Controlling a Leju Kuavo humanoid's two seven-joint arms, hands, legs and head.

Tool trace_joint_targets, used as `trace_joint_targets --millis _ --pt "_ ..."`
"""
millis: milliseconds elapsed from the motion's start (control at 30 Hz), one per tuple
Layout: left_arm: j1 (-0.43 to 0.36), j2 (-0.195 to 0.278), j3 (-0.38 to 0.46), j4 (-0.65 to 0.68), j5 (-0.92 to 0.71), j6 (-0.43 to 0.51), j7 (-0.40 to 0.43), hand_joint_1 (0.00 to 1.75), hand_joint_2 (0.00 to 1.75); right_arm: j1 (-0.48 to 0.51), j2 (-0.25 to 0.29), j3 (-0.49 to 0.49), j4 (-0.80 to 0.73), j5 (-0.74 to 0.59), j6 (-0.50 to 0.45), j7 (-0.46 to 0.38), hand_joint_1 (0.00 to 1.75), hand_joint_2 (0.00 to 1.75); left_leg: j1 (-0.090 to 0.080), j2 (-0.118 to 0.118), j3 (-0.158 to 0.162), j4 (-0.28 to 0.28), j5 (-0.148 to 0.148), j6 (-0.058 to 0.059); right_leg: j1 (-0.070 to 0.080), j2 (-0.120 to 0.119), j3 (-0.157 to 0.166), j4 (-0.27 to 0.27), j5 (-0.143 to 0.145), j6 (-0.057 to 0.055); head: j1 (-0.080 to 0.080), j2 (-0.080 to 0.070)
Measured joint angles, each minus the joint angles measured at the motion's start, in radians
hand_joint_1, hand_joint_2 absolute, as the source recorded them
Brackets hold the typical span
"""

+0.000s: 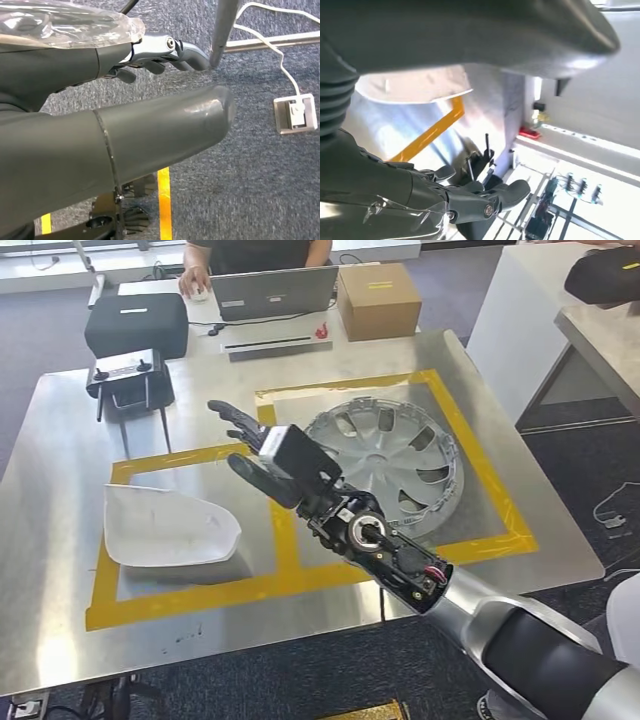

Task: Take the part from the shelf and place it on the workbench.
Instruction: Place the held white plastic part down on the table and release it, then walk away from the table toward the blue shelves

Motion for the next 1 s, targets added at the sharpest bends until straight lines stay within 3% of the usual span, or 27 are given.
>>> trace_joint_targets --millis 133,267,533,1000 --pt "0.003 0.004 0.000 0.000 0.000 0.001 0.000 0.00 0.00 0.067 -0.042 -0.036 -0.119 -0.075 0.001 -0.016 0.00 1.75 0.000 0.001 0.001 0.000 0.000 0.000 0.000 0.001 0.000 0.000 0.000 0.000 0.000 0.000" --pt "0.003 0.005 0.000 0.000 -0.012 -0.006 0.001 0.00 0.00 0.121 -0.066 -0.057 -0.193 -0.171 0.020 -0.042 0.00 0.00 0.000 0.000 0.002 -0.001 0.000 -0.001 0.000 0.001 0.001 0.000 0.000 0.000 0.000 0.000" --pt "0.001 0.012 0.000 0.000 -0.030 -0.029 0.011 0.00 0.00 0.267 -0.097 -0.087 -0.257 -0.337 0.037 -0.133 0.00 0.00 0.000 0.000 0.002 -0.002 -0.001 -0.001 0.000 0.001 0.001 -0.001 0.000 0.000 0.000 0.000" --pt "0.001 0.017 0.000 0.000 -0.025 -0.025 0.007 0.00 0.00 0.421 -0.113 -0.133 -0.301 -0.306 0.064 -0.160 0.00 0.00 0.000 0.000 0.003 -0.003 -0.001 -0.001 0.000 0.001 0.002 -0.001 0.000 0.000 0.000 0.000"
